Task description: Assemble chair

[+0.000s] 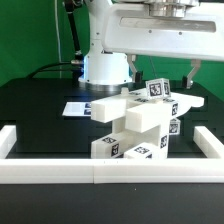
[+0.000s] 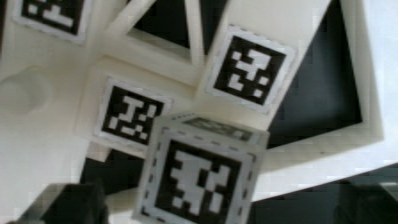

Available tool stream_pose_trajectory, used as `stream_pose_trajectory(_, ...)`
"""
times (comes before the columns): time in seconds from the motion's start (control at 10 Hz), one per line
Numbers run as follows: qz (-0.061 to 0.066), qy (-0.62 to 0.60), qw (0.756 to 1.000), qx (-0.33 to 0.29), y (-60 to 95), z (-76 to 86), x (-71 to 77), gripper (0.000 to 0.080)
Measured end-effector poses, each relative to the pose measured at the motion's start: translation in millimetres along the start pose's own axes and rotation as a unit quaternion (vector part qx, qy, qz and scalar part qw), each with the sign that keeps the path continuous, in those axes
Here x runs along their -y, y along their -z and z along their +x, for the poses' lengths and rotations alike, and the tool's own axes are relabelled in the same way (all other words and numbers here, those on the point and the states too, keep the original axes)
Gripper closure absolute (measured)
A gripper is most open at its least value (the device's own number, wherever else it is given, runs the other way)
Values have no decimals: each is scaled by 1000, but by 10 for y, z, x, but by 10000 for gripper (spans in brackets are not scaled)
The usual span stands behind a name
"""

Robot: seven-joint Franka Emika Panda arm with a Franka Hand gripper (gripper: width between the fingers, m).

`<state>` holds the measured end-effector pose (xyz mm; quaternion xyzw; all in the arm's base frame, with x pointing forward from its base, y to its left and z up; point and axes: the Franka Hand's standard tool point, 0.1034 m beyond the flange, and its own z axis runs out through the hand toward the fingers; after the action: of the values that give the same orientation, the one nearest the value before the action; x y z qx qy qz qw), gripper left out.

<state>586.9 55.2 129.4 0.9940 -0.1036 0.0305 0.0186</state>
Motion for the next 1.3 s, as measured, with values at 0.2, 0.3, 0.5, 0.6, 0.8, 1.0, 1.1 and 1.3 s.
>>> stream_pose_trajectory(0.2, 1, 71, 997, -3, 1, -6, 9, 151)
stream_pose_trajectory(0.3, 1, 115, 993, -5, -2, -6, 9, 151)
stream_pose_trajectory(0.5, 0, 198, 980, -7, -24, -18, -3, 151)
stream_pose_trajectory(0.6, 0, 220, 975, -6, -31, -27, -7, 151)
stream_pose_trajectory(0.8, -1, 289, 957, -5, -45, -42, -14, 151)
stream_pose_trajectory(1.0, -2, 350, 937, -5, -47, -40, -28, 151)
stream_pose_trajectory(1.1, -2, 373, 928, -5, -48, -37, -38, 151)
stream_pose_trajectory(1.3, -4, 422, 907, -4, -49, -35, -47, 151)
